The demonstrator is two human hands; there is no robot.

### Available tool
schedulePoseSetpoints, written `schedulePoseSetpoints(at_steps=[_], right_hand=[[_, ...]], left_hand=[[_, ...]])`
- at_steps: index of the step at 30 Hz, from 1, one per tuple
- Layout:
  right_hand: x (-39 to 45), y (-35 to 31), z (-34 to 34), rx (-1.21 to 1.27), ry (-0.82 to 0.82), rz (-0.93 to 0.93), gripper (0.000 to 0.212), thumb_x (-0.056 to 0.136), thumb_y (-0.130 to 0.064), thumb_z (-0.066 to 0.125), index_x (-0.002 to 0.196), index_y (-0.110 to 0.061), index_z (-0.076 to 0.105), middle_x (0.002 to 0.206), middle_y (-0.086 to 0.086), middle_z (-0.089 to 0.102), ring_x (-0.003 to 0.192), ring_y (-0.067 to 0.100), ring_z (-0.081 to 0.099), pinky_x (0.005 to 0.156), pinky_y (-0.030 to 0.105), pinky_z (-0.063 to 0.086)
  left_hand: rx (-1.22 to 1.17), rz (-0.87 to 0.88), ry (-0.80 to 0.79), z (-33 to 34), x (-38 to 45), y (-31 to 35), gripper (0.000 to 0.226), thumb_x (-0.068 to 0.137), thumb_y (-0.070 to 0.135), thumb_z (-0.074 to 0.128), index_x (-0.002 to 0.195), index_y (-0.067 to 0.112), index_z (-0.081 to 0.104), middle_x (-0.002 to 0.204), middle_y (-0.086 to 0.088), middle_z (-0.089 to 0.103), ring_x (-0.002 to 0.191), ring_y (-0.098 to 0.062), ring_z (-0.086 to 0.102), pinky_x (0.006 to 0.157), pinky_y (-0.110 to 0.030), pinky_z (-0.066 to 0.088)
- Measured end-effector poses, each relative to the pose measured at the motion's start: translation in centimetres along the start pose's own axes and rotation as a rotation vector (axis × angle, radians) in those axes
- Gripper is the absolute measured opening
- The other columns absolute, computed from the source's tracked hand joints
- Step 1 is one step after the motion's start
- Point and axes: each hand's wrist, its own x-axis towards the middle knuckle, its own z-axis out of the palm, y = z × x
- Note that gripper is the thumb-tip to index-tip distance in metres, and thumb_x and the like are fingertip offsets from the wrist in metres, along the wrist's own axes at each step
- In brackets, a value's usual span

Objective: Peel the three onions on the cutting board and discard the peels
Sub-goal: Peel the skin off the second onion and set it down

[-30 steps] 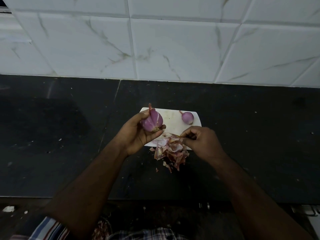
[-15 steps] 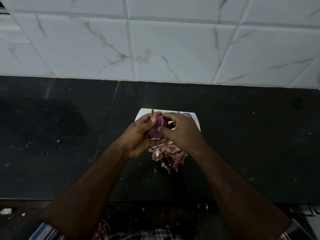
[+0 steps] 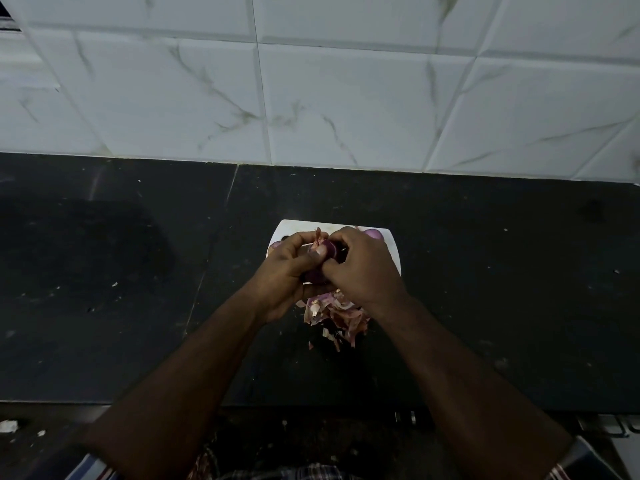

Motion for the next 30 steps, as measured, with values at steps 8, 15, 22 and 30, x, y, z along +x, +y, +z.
schedulePoseSetpoints(at_steps=[8, 15, 22, 30], right_hand=[[0.3, 0.4, -0.4, -0.035, -0.011, 0.01, 0.027, 0.09, -0.007, 0.054, 0.111, -0.012, 0.071, 0.101, 0.001, 0.073, 0.091, 0.012, 0.065, 0.083, 0.025, 0.054], [0.0, 1.0, -1.0, 0.12, -0.081, -0.009, 0.034, 0.093, -0.025, 0.065, 0.127, -0.021, 0.067, 0.118, -0.007, 0.072, 0.106, 0.003, 0.065, 0.092, 0.016, 0.049], [-0.4, 0.6, -1.3, 0.001, -0.033, -0.1, 0.033, 0.092, -0.018, 0.059, 0.124, -0.016, 0.068, 0.109, 0.0, 0.073, 0.096, 0.007, 0.065, 0.084, 0.017, 0.052], [-0.1, 0.5, -1.5, 0.052, -0.066, -0.042, 0.026, 0.086, -0.019, 0.065, 0.111, -0.02, 0.072, 0.096, -0.008, 0.072, 0.086, 0.002, 0.066, 0.074, 0.018, 0.055]], left_hand=[[-0.021, -0.025, 0.037, 0.2, -0.2, 0.2, 0.031, 0.101, 0.019, 0.054, 0.13, 0.008, 0.056, 0.125, -0.019, 0.065, 0.108, -0.036, 0.069, 0.081, -0.045, 0.061], [-0.061, -0.023, 0.054, 0.0, -0.2, 0.4, 0.03, 0.103, 0.017, 0.051, 0.131, 0.008, 0.055, 0.118, -0.017, 0.068, 0.096, -0.03, 0.073, 0.082, -0.045, 0.062], [-0.015, -0.028, 0.051, 0.5, -0.1, 0.2, 0.03, 0.101, 0.018, 0.055, 0.129, 0.008, 0.055, 0.123, -0.016, 0.067, 0.106, -0.033, 0.07, 0.084, -0.046, 0.06], [0.07, 0.0, 0.044, 0.4, 0.0, 0.2, 0.031, 0.1, 0.018, 0.058, 0.128, 0.007, 0.055, 0.122, -0.017, 0.069, 0.106, -0.033, 0.069, 0.087, -0.049, 0.059]])
